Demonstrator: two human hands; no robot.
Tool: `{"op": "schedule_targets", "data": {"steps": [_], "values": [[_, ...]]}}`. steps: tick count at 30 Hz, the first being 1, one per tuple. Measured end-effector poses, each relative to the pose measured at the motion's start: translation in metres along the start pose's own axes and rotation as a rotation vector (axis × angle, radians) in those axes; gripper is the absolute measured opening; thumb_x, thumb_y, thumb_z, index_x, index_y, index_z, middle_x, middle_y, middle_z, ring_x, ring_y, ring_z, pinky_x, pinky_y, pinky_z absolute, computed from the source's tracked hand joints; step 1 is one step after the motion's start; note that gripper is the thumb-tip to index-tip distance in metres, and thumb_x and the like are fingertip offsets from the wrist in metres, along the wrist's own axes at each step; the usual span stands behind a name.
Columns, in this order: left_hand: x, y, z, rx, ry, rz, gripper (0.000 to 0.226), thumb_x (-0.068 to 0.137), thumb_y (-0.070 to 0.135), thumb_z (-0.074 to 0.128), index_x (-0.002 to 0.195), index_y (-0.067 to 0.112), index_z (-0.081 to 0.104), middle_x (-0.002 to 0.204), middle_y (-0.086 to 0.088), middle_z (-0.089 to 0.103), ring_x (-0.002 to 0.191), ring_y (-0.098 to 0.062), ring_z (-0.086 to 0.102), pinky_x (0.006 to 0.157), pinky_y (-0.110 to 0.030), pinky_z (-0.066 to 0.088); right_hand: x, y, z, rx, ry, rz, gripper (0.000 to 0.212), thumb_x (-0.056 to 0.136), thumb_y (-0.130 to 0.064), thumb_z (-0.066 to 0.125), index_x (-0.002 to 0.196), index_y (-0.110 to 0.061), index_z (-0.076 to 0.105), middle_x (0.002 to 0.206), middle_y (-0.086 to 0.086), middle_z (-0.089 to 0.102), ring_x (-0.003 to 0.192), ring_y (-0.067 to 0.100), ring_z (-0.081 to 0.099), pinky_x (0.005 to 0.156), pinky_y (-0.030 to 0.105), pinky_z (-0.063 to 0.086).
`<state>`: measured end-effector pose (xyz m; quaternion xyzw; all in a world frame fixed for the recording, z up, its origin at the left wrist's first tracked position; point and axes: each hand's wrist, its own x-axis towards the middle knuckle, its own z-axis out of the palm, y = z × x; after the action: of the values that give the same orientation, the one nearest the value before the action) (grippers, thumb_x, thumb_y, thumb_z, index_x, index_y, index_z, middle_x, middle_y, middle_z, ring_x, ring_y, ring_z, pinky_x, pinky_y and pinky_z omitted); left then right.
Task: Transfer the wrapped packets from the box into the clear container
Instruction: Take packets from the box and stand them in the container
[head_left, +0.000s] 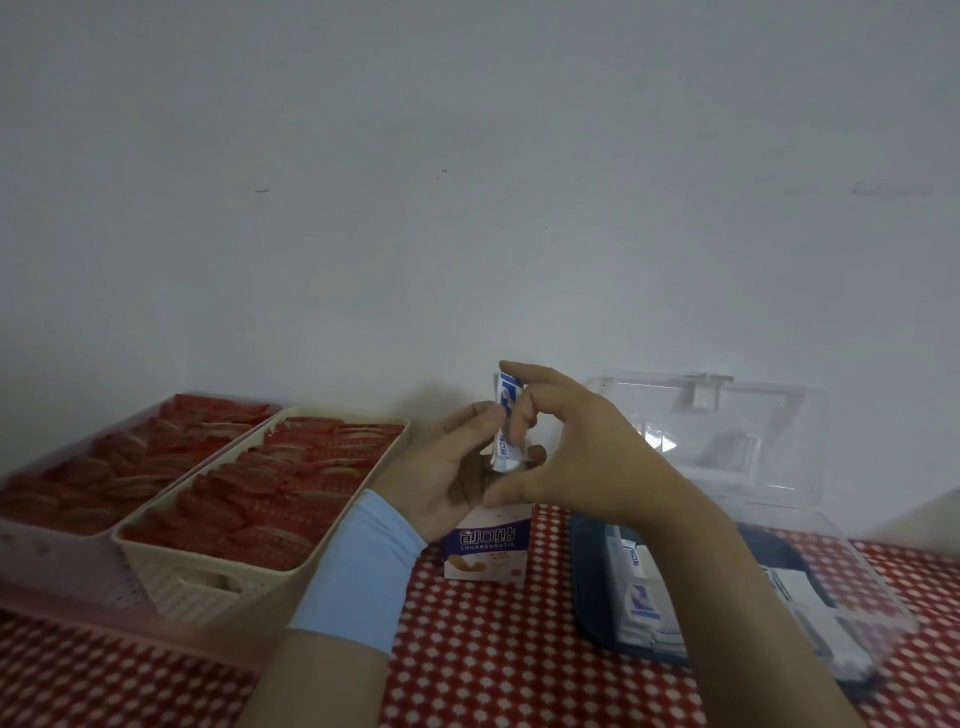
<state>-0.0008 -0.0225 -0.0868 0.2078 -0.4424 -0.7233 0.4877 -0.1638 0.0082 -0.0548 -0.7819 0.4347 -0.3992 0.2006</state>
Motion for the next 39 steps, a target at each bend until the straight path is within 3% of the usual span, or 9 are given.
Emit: {"op": "schedule_targets", "data": {"steps": [5,10,14,18,21,23,26,29,39], "values": [[-0.002,0.0,0.002,0.033,-0.015,-0.014,0.059,0.086,0.022,0.06,0.135,-0.01,0.047,0.102,-0.014,0.071,0.087,-0.025,0.073,0.075,-0.036,0.06,0.003,0.005,0.005,-0.104,0.092,-0.147,0.035,0.059,-0.019,0.093,0.067,-0.018,0.059,0.109,-0.011,0.061,0.093,0.006,0.062,0.075,0.016,0.049],[-0.002,-0.001,0.004,-0.036,-0.037,-0.011,0.038,0.087,0.019,0.059,0.121,0.003,0.054,0.091,-0.012,0.071,0.08,-0.025,0.073,0.061,-0.033,0.06,0.001,0.005,0.005,-0.12,0.1,-0.152,0.039,0.056,-0.022,0.094,0.07,-0.018,0.058,0.117,-0.016,0.059,0.097,0.003,0.062,0.072,0.009,0.048],[-0.005,-0.002,0.007,-0.015,-0.076,-0.021,0.04,0.088,0.017,0.056,0.125,0.003,0.05,0.094,-0.011,0.072,0.079,-0.022,0.071,0.066,-0.029,0.06,0.003,0.009,0.004,-0.144,0.075,-0.134,0.043,0.059,-0.029,0.094,0.068,-0.021,0.053,0.101,-0.016,0.06,0.088,-0.001,0.061,0.065,0.014,0.049],[-0.005,-0.001,0.006,0.006,-0.083,-0.024,0.038,0.089,0.018,0.056,0.124,0.005,0.051,0.096,-0.012,0.07,0.08,-0.022,0.07,0.068,-0.032,0.06,-0.001,0.006,0.001,-0.069,0.004,-0.077,0.038,0.063,-0.031,0.092,0.07,-0.017,0.056,0.096,-0.012,0.063,0.088,0.001,0.061,0.075,0.018,0.05],[-0.01,0.0,0.005,0.082,-0.083,-0.049,0.03,0.088,0.021,0.057,0.11,0.001,0.059,0.092,-0.013,0.07,0.074,-0.022,0.071,0.06,-0.031,0.061,-0.002,0.006,-0.007,0.183,-0.002,-0.015,0.018,0.089,-0.029,0.071,0.082,-0.014,0.064,0.094,-0.002,0.07,0.091,0.013,0.065,0.089,0.034,0.052],[-0.013,0.001,0.007,0.128,-0.094,-0.065,0.028,0.087,0.021,0.055,0.108,0.002,0.058,0.087,-0.01,0.072,0.068,-0.022,0.072,0.056,-0.029,0.06,-0.002,0.008,-0.013,0.28,0.054,0.008,0.009,0.096,-0.019,0.063,0.103,-0.015,0.067,0.093,0.003,0.072,0.083,0.013,0.067,0.082,0.033,0.055],[-0.016,0.002,0.016,0.221,-0.119,-0.081,0.038,0.085,0.021,0.055,0.117,0.001,0.055,0.095,-0.008,0.075,0.07,-0.022,0.072,0.056,-0.028,0.06,-0.007,0.011,-0.026,0.303,0.057,0.111,0.035,0.096,-0.008,0.064,0.13,-0.016,0.062,0.089,0.004,0.074,0.079,0.017,0.071,0.08,0.029,0.058],[-0.017,-0.002,0.032,0.275,-0.129,-0.103,0.045,0.083,0.022,0.057,0.122,-0.001,0.054,0.099,-0.008,0.075,0.069,-0.022,0.072,0.056,-0.028,0.06,-0.016,0.014,-0.047,0.213,-0.041,0.173,0.02,0.096,-0.012,0.065,0.114,-0.016,0.074,0.084,0.001,0.074,0.08,0.016,0.066,0.087,0.04,0.055],[-0.019,-0.029,0.081,0.361,-0.09,-0.174,0.031,0.089,0.025,0.059,0.113,0.004,0.061,0.098,-0.015,0.075,0.077,-0.026,0.073,0.066,-0.032,0.061,-0.044,0.006,-0.106,0.063,-0.129,0.243,0.009,0.092,-0.011,0.07,0.087,-0.013,0.076,0.072,-0.006,0.073,0.067,0.01,0.064,0.061,0.027,0.047]]}}
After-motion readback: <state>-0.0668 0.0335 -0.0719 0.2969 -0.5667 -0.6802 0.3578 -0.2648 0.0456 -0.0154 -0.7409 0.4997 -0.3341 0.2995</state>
